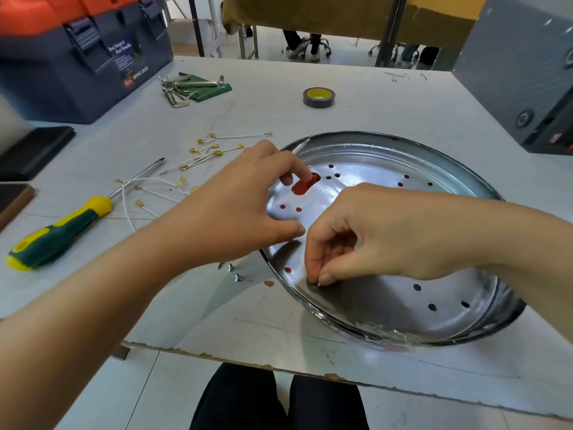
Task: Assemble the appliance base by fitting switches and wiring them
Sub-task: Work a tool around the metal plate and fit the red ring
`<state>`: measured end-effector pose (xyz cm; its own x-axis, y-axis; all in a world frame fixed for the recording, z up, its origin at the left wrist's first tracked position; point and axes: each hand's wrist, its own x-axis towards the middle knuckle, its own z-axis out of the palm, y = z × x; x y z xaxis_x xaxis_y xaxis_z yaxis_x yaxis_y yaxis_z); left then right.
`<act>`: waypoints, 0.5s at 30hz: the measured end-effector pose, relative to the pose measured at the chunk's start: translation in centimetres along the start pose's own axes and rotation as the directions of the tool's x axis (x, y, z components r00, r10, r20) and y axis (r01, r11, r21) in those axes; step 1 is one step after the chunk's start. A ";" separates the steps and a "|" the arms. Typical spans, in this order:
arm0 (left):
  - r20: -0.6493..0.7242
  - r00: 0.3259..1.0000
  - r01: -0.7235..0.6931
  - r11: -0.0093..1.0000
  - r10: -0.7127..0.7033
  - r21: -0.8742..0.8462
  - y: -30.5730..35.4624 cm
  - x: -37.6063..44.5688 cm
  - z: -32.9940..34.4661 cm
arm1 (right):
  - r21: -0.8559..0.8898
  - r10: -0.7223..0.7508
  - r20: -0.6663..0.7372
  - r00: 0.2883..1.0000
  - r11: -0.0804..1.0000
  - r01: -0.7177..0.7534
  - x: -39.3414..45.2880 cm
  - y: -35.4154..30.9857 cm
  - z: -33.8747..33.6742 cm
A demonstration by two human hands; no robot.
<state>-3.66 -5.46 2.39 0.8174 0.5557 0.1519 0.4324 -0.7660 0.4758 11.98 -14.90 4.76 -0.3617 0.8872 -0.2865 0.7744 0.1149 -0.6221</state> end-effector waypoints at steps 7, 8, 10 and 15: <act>0.010 1.000 -0.001 1.000 0.000 0.016 0.2 0.1 0.0 | -0.054 0.009 -0.005 1.000 0.998 -0.009 0.5 -0.1 0.0; 0.012 1.000 -0.001 1.000 0.001 0.016 0.2 0.1 0.0 | -0.067 0.004 -0.020 1.000 0.998 -0.006 0.6 -0.1 0.0; 0.015 1.000 -0.003 1.000 0.003 0.015 0.3 0.1 0.0 | -0.073 -0.001 -0.031 1.000 0.997 -0.002 0.6 -0.1 0.1; 0.013 1.000 -0.002 1.000 0.002 0.017 0.2 0.1 0.1 | -0.031 -0.002 -0.050 0.999 1.000 0.001 0.1 0.1 0.3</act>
<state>-3.43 -5.63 2.44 0.8232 0.5500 0.1412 0.4372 -0.7726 0.4604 11.85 -14.93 4.50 -0.3371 0.9082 -0.2481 0.7901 0.1295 -0.5991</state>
